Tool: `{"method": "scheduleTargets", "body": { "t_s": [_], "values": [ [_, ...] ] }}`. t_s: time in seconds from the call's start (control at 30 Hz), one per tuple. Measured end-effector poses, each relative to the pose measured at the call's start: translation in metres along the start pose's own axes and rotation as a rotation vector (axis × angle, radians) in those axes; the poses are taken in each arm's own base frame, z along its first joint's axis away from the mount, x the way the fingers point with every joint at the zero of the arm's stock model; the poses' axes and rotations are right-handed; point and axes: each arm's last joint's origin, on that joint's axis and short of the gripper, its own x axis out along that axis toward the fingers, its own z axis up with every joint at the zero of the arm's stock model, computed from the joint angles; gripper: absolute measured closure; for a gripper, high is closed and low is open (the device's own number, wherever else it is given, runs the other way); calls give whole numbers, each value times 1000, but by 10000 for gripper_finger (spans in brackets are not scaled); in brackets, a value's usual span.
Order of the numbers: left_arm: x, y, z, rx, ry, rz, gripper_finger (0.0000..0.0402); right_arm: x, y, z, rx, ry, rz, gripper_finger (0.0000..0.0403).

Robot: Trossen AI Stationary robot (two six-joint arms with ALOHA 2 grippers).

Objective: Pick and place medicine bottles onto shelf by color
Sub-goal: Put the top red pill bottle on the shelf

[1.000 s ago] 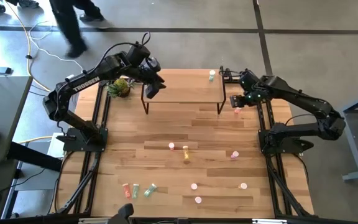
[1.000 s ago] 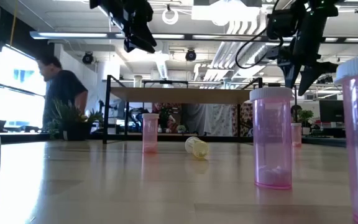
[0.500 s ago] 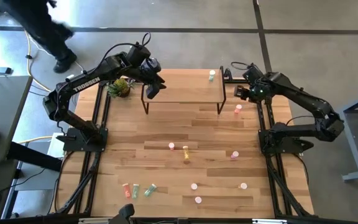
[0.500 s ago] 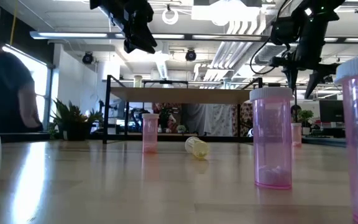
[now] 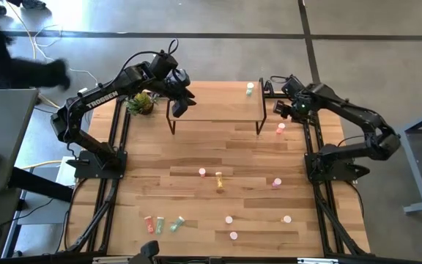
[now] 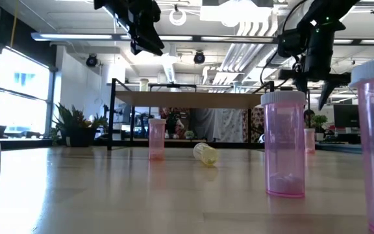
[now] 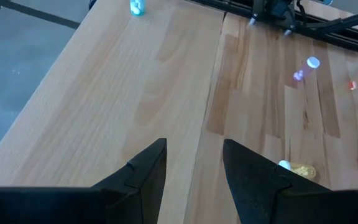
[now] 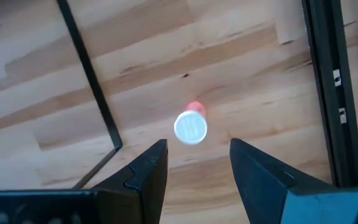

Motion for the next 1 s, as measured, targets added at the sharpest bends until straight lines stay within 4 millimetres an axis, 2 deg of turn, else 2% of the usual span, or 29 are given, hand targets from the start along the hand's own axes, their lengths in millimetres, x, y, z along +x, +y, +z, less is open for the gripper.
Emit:
{"method": "scheduleTargets", "body": {
  "t_s": [0.3, 0.6, 1.0],
  "values": [
    [0, 0, 0, 42, 0, 0, 252, 6, 4, 13, -14, -16, 52, 235],
    [0, 0, 0, 68, 0, 0, 252, 22, 6, 16, 62, 89, 2, 195],
    [0, 0, 1, 71, -7, 1, 252, 47, 12, 19, 83, 169, -87, 192]
  ]
}}
